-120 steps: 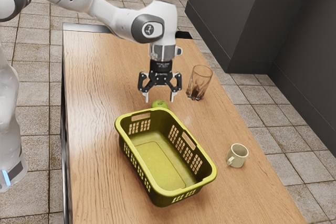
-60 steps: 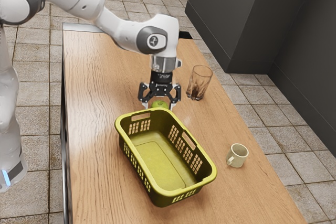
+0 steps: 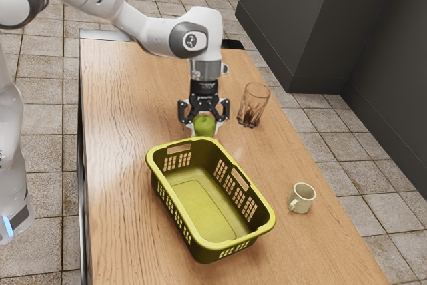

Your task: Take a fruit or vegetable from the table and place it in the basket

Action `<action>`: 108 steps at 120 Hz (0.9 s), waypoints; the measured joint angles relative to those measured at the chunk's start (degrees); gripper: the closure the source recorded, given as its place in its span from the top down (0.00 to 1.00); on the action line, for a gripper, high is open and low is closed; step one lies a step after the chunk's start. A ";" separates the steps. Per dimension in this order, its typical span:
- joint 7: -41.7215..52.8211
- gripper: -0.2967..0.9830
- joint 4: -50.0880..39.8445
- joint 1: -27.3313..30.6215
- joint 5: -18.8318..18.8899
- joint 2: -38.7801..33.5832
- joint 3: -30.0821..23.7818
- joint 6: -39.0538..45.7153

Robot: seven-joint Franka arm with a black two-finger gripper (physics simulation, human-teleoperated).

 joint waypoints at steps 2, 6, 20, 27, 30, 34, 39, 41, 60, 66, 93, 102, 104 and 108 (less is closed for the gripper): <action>-0.02 0.49 -0.05 0.29 0.02 -0.37 0.04 -0.01; -0.05 0.49 -0.30 0.80 0.06 -1.24 0.09 -0.02; -0.46 0.49 -1.94 1.42 1.48 -8.66 0.19 -0.09; -1.05 0.50 -2.13 0.71 3.22 -13.41 -0.13 -0.18; -1.40 0.50 -2.18 -0.22 3.86 -15.17 -0.65 -0.21; -1.98 0.50 -2.21 -1.56 4.54 -17.15 -2.03 -0.24; -2.80 0.50 -2.19 -3.02 5.16 -18.71 -4.21 -0.28; -3.17 0.50 -2.18 -3.66 5.36 -19.16 -5.10 -0.29; -6.94 0.52 -2.01 -8.26 5.41 -19.92 -11.63 -0.33; -8.08 0.51 -1.84 -8.77 3.92 -18.60 -13.93 -0.28; -12.06 0.54 -0.97 -9.07 -2.43 -12.60 -19.34 0.05; -13.01 0.63 -0.30 -8.88 -3.02 -12.70 -19.85 0.17; -13.20 0.65 -0.24 -8.85 -3.09 -12.79 -19.88 0.19; -13.56 0.67 -0.16 -8.81 -3.19 -12.92 -19.92 0.22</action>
